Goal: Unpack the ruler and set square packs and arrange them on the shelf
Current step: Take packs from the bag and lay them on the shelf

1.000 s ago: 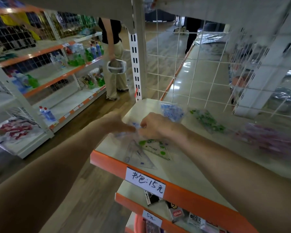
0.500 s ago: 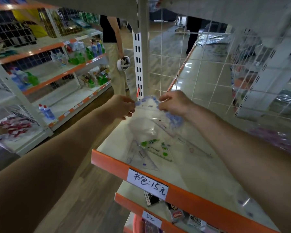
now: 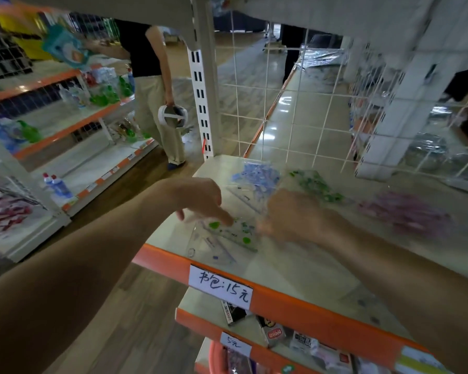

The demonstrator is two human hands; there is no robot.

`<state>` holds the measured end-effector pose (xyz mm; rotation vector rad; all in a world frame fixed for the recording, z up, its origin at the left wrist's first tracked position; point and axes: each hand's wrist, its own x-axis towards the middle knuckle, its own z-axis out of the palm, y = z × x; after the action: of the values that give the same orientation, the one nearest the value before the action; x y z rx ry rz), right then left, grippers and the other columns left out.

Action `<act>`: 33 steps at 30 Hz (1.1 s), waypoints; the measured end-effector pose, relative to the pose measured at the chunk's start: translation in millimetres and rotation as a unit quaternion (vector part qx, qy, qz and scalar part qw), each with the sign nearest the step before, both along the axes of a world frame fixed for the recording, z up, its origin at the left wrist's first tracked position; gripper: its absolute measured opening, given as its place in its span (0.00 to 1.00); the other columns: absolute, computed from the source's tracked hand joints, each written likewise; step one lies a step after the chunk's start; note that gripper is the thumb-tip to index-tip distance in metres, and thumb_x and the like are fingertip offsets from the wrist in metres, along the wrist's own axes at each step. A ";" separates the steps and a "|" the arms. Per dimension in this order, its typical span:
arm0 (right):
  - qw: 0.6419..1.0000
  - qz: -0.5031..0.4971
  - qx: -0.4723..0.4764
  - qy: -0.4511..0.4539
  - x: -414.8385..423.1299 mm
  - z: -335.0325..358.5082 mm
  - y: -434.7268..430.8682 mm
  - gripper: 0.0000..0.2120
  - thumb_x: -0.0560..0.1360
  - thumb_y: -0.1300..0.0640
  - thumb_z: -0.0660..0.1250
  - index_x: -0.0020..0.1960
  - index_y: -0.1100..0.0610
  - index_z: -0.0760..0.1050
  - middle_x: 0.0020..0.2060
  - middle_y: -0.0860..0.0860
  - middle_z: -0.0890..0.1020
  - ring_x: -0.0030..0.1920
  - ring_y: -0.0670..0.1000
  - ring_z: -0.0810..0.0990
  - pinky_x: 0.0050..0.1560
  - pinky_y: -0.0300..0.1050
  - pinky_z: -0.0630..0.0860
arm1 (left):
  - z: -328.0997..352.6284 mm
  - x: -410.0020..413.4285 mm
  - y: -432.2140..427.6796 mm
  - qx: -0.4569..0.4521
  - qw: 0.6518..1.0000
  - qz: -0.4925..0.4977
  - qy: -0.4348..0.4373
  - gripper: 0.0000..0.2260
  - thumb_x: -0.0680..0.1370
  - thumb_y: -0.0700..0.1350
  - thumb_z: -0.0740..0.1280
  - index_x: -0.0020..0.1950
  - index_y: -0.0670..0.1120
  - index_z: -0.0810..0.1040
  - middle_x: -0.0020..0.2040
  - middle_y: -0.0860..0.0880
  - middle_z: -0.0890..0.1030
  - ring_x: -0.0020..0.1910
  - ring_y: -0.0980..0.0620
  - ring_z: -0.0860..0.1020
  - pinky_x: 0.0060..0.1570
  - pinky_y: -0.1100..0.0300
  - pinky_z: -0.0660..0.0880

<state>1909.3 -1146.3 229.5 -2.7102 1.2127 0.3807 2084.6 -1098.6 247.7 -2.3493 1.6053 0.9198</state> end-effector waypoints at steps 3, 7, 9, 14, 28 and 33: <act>0.998 0.025 0.032 -0.038 3.3 -3.4 9.9 0.15 0.74 0.43 0.65 0.46 0.56 0.72 0.48 0.53 0.75 0.46 0.54 0.75 0.41 0.44 0.68 | 3.7 -3.3 12.5 0.061 0.998 -0.021 -0.020 0.37 0.67 0.58 0.75 0.72 0.54 0.64 0.65 0.50 0.69 0.56 0.48 0.72 0.48 0.52 0.79; 0.994 0.042 0.089 -0.050 11.4 0.6 17.0 0.21 0.72 0.43 0.69 0.57 0.57 0.73 0.54 0.53 0.78 0.52 0.54 0.77 0.45 0.45 0.72 | -2.3 -9.4 24.9 0.053 0.998 -0.034 -0.025 0.34 0.67 0.55 0.76 0.69 0.54 0.65 0.64 0.50 0.70 0.57 0.46 0.74 0.48 0.52 0.79; 0.992 0.033 0.108 -0.060 13.4 4.8 17.7 0.24 0.72 0.44 0.70 0.61 0.56 0.70 0.54 0.52 0.77 0.52 0.53 0.76 0.47 0.44 0.72 | -3.1 -10.7 30.4 0.039 0.999 -0.032 -0.020 0.27 0.68 0.54 0.76 0.64 0.52 0.70 0.59 0.50 0.72 0.54 0.47 0.75 0.48 0.53 0.80; 0.978 -0.005 0.174 -0.118 8.9 10.0 4.6 0.17 0.72 0.53 0.71 0.60 0.55 0.76 0.52 0.49 0.78 0.49 0.48 0.75 0.43 0.39 0.71 | -6.3 -8.8 37.3 0.012 0.999 -0.032 -0.022 0.23 0.69 0.56 0.74 0.60 0.52 0.72 0.57 0.51 0.74 0.52 0.48 0.77 0.46 0.57 0.78; 0.851 -0.156 0.364 -0.344 -34.4 19.4 -28.8 0.06 0.76 0.62 0.68 0.48 0.53 0.72 0.40 0.51 0.85 0.36 0.44 0.81 0.33 0.36 0.73 | 4.5 6.5 26.7 -0.103 0.969 0.098 0.204 0.04 0.74 0.37 0.71 0.45 0.42 0.77 0.43 0.43 0.82 0.40 0.50 0.81 0.38 0.62 0.78; 0.875 -0.153 0.316 -0.333 -56.2 33.8 -33.2 0.07 0.76 0.61 0.68 0.51 0.53 0.74 0.39 0.49 0.85 0.35 0.43 0.81 0.35 0.36 0.74 | 15.1 -1.3 13.8 -0.152 0.942 0.137 0.266 0.06 0.75 0.34 0.68 0.49 0.43 0.79 0.39 0.45 0.81 0.37 0.52 0.79 0.39 0.62 0.78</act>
<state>1853.1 -1179.5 263.3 -1.8051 1.0305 -0.1764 2083.3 -1084.7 262.9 -2.7515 1.7205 1.5838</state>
